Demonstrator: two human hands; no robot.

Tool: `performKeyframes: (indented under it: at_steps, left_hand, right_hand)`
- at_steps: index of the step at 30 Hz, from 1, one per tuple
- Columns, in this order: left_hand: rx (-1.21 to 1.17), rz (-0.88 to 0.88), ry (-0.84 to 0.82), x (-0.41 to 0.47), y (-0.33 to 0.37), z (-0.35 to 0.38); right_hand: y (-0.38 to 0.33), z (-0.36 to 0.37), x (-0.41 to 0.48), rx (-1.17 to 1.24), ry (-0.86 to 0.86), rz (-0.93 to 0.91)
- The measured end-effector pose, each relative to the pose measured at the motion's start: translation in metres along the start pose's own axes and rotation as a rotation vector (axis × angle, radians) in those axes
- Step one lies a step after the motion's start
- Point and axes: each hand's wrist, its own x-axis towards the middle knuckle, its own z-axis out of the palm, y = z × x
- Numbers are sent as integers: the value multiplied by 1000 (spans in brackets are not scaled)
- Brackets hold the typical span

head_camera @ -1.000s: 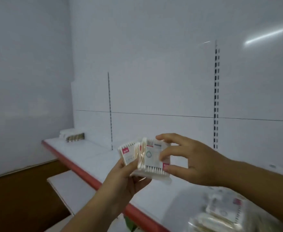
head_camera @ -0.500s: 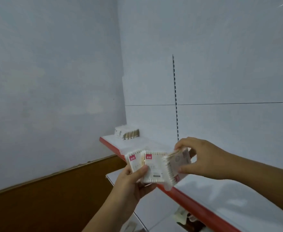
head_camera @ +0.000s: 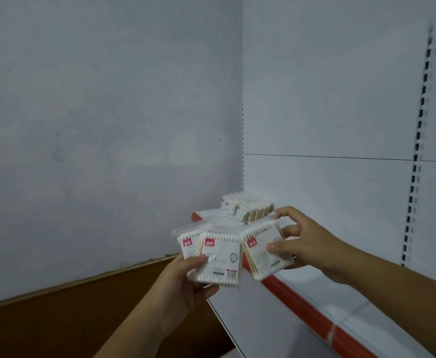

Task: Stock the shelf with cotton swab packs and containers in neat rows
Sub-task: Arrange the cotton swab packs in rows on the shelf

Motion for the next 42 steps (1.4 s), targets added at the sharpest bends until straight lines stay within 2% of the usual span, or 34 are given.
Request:
performKeyframes:
  at_steps: [4, 10, 15, 19, 24, 27, 32, 36, 42]
  left_hand:
    - [-28, -47, -34, 62, 28, -74]
    - [-70, -117, -98, 166, 71, -156]
    - [-166, -131, -184, 247, 89, -205]
    - [-212, -97, -199, 317, 94, -229]
    - [-162, -83, -167, 408, 106, -261]
    - [-141, -22, -178, 457, 111, -283]
    - [-180, -103, -254, 520, 92, -283]
    - [-152, -150, -334, 565, 78, -267]
    - [-219, -308, -493, 611, 55, -248]
  right_hand:
    - [5, 46, 78, -124, 117, 6]
    - [6, 79, 172, -130, 224, 6]
    - [38, 88, 235, -368, 340, 107]
    - [59, 82, 301, -585, 464, 100]
    - [82, 75, 402, -848, 457, 123]
    - [96, 74, 462, -945, 520, 110]
    - [139, 87, 527, -1165, 527, 207]
    - [168, 90, 541, -1530, 542, 78]
    - [175, 99, 539, -1516, 543, 209]
